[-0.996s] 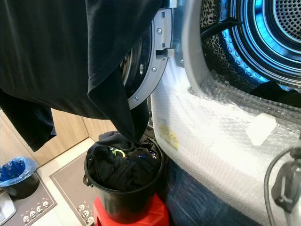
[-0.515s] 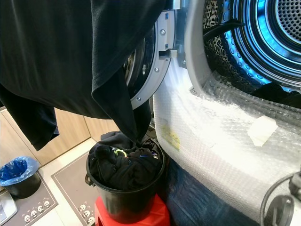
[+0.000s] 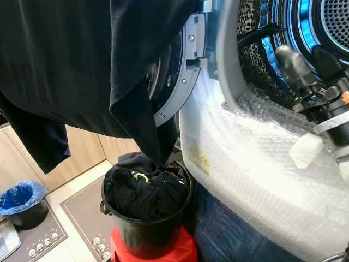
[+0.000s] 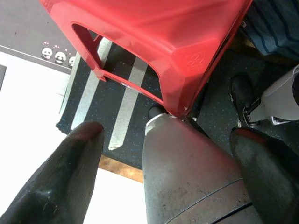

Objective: Clothes washing

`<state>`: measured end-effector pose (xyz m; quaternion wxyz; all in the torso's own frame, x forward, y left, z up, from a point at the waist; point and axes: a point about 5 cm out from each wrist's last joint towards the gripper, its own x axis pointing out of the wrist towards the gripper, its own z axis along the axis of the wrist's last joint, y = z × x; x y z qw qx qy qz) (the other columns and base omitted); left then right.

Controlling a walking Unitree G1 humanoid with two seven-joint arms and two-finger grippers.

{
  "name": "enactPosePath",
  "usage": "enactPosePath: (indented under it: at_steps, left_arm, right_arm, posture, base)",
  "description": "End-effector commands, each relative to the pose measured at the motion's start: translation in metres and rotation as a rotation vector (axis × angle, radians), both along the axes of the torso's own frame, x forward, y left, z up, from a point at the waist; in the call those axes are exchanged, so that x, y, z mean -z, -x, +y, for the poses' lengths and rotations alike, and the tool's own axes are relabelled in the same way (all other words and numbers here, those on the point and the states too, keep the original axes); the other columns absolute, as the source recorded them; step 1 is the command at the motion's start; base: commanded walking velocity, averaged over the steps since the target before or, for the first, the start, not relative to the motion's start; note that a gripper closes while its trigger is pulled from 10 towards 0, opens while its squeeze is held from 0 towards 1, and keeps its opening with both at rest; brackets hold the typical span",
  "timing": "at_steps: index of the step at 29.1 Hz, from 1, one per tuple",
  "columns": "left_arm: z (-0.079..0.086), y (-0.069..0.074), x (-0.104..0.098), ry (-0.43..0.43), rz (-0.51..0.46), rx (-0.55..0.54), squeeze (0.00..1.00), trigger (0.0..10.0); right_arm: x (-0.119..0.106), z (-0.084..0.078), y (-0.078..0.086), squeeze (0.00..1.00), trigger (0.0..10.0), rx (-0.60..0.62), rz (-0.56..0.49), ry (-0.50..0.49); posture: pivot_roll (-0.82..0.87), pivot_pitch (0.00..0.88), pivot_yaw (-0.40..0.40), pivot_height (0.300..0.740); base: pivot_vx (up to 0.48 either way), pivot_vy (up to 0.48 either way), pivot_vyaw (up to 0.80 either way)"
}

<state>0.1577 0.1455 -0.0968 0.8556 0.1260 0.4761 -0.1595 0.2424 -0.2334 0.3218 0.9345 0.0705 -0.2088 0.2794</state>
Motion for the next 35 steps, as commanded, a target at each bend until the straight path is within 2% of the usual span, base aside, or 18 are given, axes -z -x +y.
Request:
enactPosePath:
  at_steps: [1,4,7,8,9,10,18,22,24,25,30,35]
  left_arm:
    - [0.003,0.014,0.006,-0.021,0.064,0.018,0.00,10.0]
    - [0.003,0.013,0.006,-0.021,0.064,0.020,0.00,10.0]
    - [0.003,0.013,0.006,-0.021,0.064,0.021,0.00,10.0]
    - [0.003,0.013,0.005,-0.021,0.064,0.022,0.00,10.0]
    - [0.003,0.013,0.005,-0.021,0.064,0.022,0.00,10.0]
    - [0.003,0.012,0.005,-0.021,0.064,0.022,0.00,10.0]
    - [0.003,0.010,0.005,-0.022,0.062,0.030,0.00,10.0]
    - [0.003,0.010,0.005,-0.020,0.062,0.022,0.00,10.0]
    - [0.003,0.009,0.004,-0.018,0.062,0.017,0.00,10.0]
    - [0.003,0.009,0.004,-0.018,0.062,0.017,0.00,10.0]
    - [0.003,0.010,0.005,-0.014,0.063,0.001,0.00,10.0]
    - [0.004,0.010,0.005,-0.013,0.063,-0.008,0.00,10.0]
  right_arm:
    - [0.010,0.016,0.011,0.00,10.0,-0.109,0.013,0.116]
    - [0.026,0.023,0.018,0.00,10.0,-0.165,0.034,0.199]
    - [0.040,0.028,0.021,0.00,10.0,-0.200,0.099,0.260]
    - [0.048,0.033,0.024,0.00,10.0,-0.227,0.112,0.315]
    - [0.048,0.033,0.024,0.00,10.0,-0.227,0.112,0.315]
    - [0.053,0.038,0.027,0.00,10.0,-0.257,0.107,0.355]
    - [0.088,0.055,0.032,0.00,10.0,-0.397,0.193,0.541]
    - [0.103,0.060,0.029,0.00,10.0,-0.416,0.222,0.588]
    - [0.121,0.064,0.026,0.00,10.0,-0.428,0.259,0.675]
    - [0.121,0.064,0.026,0.00,10.0,-0.428,0.259,0.675]
    - [0.154,0.074,0.008,0.00,10.0,-0.365,0.313,0.767]
    - [0.173,0.084,0.002,0.00,10.0,-0.347,0.342,0.810]
  posture:
    - [-0.14,0.000,0.017,0.740]
    - [-0.14,0.000,0.017,0.740]
    - [-0.14,0.000,0.018,0.740]
    - [-0.15,0.000,0.021,0.740]
    - [-0.15,0.000,0.021,0.740]
    - [-0.15,0.000,0.023,0.740]
    - [-0.15,0.000,0.024,0.740]
    - [-0.15,0.000,0.020,0.740]
    - [-0.14,0.000,0.017,0.740]
    - [-0.14,0.000,0.017,0.740]
    - [-0.12,0.000,0.012,0.740]
    - [-0.11,0.000,0.007,0.740]
  base:
    - [0.000,0.000,0.00]
    - [0.000,0.000,0.00]
    - [0.000,0.000,0.00]
    - [0.000,0.000,0.00]
    - [0.000,0.000,0.00]
    - [0.000,0.000,0.00]
    - [0.000,0.000,0.00]
    - [0.000,0.000,0.00]
    - [0.000,0.000,0.00]
    - [0.000,0.000,0.00]
    - [0.000,0.000,0.00]
    - [0.000,0.000,0.00]
